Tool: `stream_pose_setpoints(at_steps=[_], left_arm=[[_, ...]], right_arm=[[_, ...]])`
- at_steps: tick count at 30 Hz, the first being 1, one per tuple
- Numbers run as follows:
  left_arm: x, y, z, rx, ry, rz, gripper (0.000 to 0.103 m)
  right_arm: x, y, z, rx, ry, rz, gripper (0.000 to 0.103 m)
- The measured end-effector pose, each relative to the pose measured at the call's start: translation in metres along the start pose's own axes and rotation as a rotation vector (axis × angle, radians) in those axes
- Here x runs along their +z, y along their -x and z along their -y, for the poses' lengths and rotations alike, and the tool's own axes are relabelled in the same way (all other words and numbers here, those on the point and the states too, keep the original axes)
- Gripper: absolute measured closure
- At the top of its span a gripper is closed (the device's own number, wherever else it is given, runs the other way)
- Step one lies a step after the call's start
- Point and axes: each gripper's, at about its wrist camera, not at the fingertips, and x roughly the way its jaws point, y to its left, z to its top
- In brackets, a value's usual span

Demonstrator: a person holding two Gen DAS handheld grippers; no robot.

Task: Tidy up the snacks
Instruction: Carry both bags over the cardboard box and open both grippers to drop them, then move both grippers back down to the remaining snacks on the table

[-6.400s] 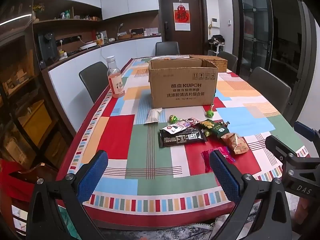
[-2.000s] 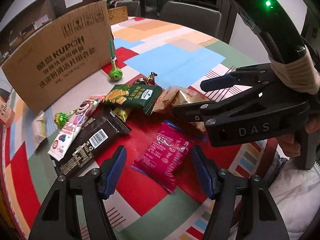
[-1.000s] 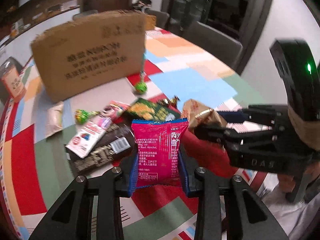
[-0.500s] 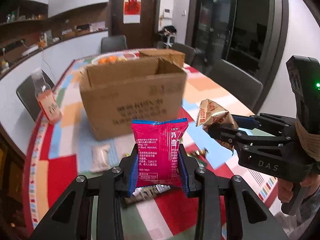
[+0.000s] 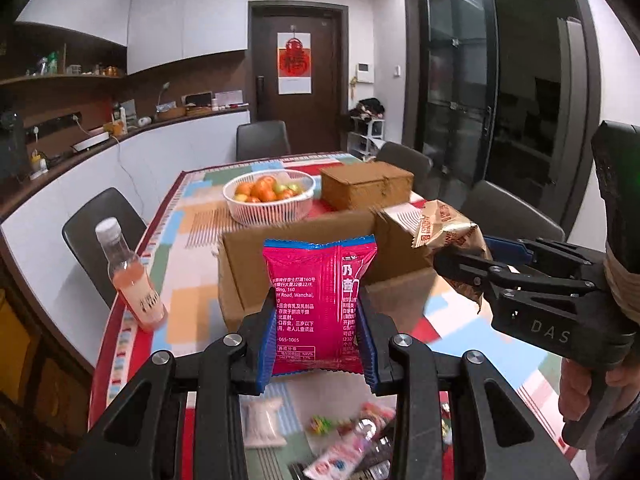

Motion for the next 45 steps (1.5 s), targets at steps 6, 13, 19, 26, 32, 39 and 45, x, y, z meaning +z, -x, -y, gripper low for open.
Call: stream_pose_setpoints(at_steps=[6, 13, 19, 26, 32, 39, 45], left_arm=[[0.028, -0.029, -0.016, 0.019, 0.016, -0.007, 0.068], [0.048, -0.076, -0.029, 0.009, 0.034, -0.079, 0.068], [0.054, -0.099, -0.031, 0.047, 0.028, -0.116, 0.037], [0.042, -0.077, -0.034, 0.102, 0.031, -0.087, 0.029], [0.026, -0.044, -0.023, 0.095, 0.015, -0.073, 0.026], [0.009, -0.008, -0.007, 0.082, -0.011, -0.054, 0.023], [-0.008, 0.012, 0.007, 0.069, -0.039, -0.061, 0.021]], right_arm=[[0.028, -0.031, 0.006, 0.014, -0.017, -0.001, 0.058], [0.049, -0.068, 0.009, 0.009, -0.020, -0.049, 0.058], [0.055, -0.089, 0.014, -0.004, -0.018, -0.087, 0.057], [0.049, -0.081, 0.014, -0.086, 0.000, -0.084, 0.033], [0.037, -0.049, -0.001, -0.080, 0.061, -0.042, 0.033], [0.020, -0.018, -0.008, -0.059, 0.080, -0.037, 0.033], [0.001, 0.003, -0.008, -0.046, 0.084, -0.046, 0.033]])
